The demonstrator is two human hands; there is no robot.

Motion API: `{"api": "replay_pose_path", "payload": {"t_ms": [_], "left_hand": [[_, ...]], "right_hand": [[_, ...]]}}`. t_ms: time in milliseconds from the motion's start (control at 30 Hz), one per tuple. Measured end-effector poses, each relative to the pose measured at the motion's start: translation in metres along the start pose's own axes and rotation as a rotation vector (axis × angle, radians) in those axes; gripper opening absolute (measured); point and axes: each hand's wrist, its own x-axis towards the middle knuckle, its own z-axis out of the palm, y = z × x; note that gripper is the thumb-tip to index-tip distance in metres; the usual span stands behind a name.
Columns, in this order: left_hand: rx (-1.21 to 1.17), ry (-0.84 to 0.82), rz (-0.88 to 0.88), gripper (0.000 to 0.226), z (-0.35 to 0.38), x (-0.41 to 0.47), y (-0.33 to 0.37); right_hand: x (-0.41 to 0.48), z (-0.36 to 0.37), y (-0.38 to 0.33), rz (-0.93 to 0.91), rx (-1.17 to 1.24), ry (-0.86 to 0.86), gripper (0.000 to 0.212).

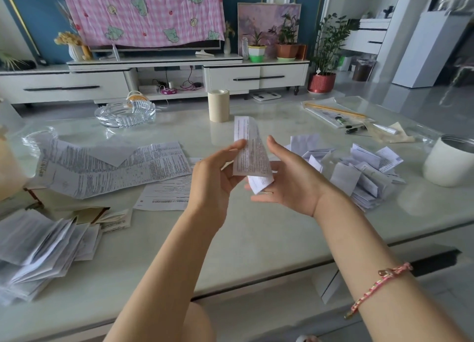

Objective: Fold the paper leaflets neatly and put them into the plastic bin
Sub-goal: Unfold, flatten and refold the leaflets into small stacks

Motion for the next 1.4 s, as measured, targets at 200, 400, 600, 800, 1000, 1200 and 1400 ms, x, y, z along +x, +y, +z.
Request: {"api": "replay_pose_path", "payload": {"t_ms": [200, 400, 600, 800, 1000, 1200, 1400], "left_hand": [[0.223, 0.044, 0.016, 0.020, 0.000, 0.000, -0.008], [0.431, 0.127, 0.100, 0.023, 0.005, -0.004, -0.012], [0.551, 0.202, 0.096, 0.028, 0.002, -0.002, -0.019], [0.662, 0.225, 0.192, 0.016, -0.001, -0.003, -0.016], [0.634, 0.205, 0.174, 0.024, -0.002, 0.000, -0.014], [0.180, 0.194, -0.145, 0.024, 0.001, -0.002, -0.007], [0.357, 0.087, -0.221, 0.018, -0.002, 0.000, -0.014]], "right_hand": [[-0.005, 0.002, -0.002, -0.080, 0.068, -0.092, 0.023], [0.000, 0.002, 0.001, -0.228, 0.052, 0.096, 0.014], [-0.001, 0.006, 0.000, -0.285, -0.006, 0.128, 0.020], [-0.008, 0.004, -0.004, -0.196, -0.108, 0.032, 0.011], [-0.016, -0.005, -0.010, -0.187, -0.175, 0.028, 0.016], [-0.014, -0.003, -0.008, -0.212, -0.220, 0.085, 0.037], [-0.012, 0.004, -0.005, -0.282, -0.350, 0.169, 0.040]]}}
